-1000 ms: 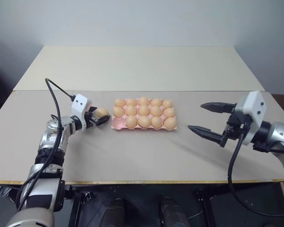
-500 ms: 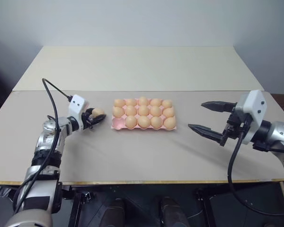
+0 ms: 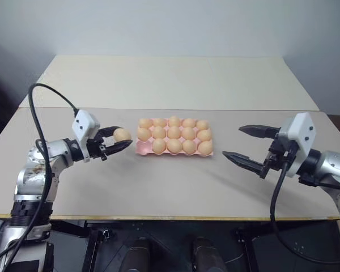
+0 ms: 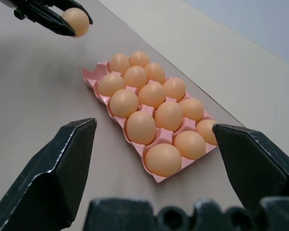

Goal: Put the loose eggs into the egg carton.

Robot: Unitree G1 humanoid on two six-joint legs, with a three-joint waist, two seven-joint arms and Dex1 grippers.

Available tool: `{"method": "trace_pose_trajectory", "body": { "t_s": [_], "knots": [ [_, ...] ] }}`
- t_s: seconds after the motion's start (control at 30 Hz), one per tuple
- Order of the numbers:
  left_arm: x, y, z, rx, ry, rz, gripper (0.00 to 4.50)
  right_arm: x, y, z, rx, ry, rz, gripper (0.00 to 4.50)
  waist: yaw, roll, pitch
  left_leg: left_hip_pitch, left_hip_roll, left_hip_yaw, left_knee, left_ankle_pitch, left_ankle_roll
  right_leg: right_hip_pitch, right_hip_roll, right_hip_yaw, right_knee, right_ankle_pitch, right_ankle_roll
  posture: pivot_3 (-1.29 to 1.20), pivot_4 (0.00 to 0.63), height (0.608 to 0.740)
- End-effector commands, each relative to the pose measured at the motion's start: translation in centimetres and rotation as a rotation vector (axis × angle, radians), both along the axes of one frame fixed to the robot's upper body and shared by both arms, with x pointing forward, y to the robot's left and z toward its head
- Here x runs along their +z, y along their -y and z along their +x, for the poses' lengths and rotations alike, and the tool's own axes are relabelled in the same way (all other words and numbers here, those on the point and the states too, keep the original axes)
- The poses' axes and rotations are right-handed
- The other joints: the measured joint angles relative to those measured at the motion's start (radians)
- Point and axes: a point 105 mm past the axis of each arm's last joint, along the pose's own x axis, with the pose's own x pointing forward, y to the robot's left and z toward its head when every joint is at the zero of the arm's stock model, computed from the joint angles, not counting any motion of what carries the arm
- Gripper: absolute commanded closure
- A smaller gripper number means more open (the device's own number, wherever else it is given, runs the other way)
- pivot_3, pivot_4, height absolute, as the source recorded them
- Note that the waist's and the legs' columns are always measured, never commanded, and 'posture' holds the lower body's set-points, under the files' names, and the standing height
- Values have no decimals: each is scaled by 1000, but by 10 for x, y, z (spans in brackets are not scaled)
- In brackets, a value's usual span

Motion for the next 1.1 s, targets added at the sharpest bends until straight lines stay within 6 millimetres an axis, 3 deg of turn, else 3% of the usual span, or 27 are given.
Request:
{"method": "trace_pose_trajectory", "body": {
  "t_s": [0.03, 0.2, 0.3, 0.4, 0.6, 0.77, 0.87, 1.0, 1.1],
  "knots": [
    [3, 12, 4, -35, 19, 26, 1993, 11, -4, -4, 16, 38, 12, 0, 0, 0, 0, 0, 0, 0, 0, 0, 0, 0, 0, 0, 0, 0, 0, 0, 150, 740],
    [-9, 25, 15, -60, -5, 79, 1993, 9, -3, -7, 5, 35, 13, 0, -1, 0, 0, 0, 0, 0, 0, 0, 0, 0, 0, 0, 0, 0, 0, 0, 150, 740],
    [-12, 26, 18, -69, -12, 109, 1012, 10, -4, -8, 3, 36, 15, 0, -5, 0, 0, 0, 0, 0, 0, 0, 0, 0, 0, 0, 0, 0, 0, 0, 150, 740],
    [0, 23, 18, -74, 18, 99, 67, 11, -2, -8, -7, 38, 19, 0, -5, 0, 0, -1, 0, 0, 0, 0, 0, -1, 0, 0, 0, 0, 0, 0, 150, 740],
    [24, -1, 15, 0, 86, 85, 25, 9, -2, -6, -7, 35, 23, 0, -6, 0, 0, -1, 0, 0, 0, 0, 0, -1, 0, 0, 0, 0, 0, 0, 150, 740],
    [48, -43, -18, 37, 92, 91, 25, 10, -1, -2, 11, 33, 21, 0, -23, 0, 0, -1, 1, 0, -1, 0, 0, -1, 1, 0, 0, 0, 0, 0, 150, 740],
    [62, -67, -53, 65, 75, 99, 25, 6, 3, 2, 14, 18, 14, 0, -29, 0, 0, 0, 1, 0, -1, 0, 0, -1, 1, 0, 0, 0, 0, 0, 150, 740],
    [73, -74, -86, 89, 62, 81, 25, 4, 8, 4, 23, -17, 21, 0, -26, 0, 0, 1, 2, 0, -1, 0, 0, -1, 0, 1, 0, 0, 0, 0, 150, 740],
    [71, -72, -96, 131, 54, 44, 25, 1, 11, 6, 30, -33, 7, 0, -15, 0, 0, 2, 1, 0, -1, 0, 0, 2, 0, 0, -1, 0, 0, 0, 150, 740]
  ]
}}
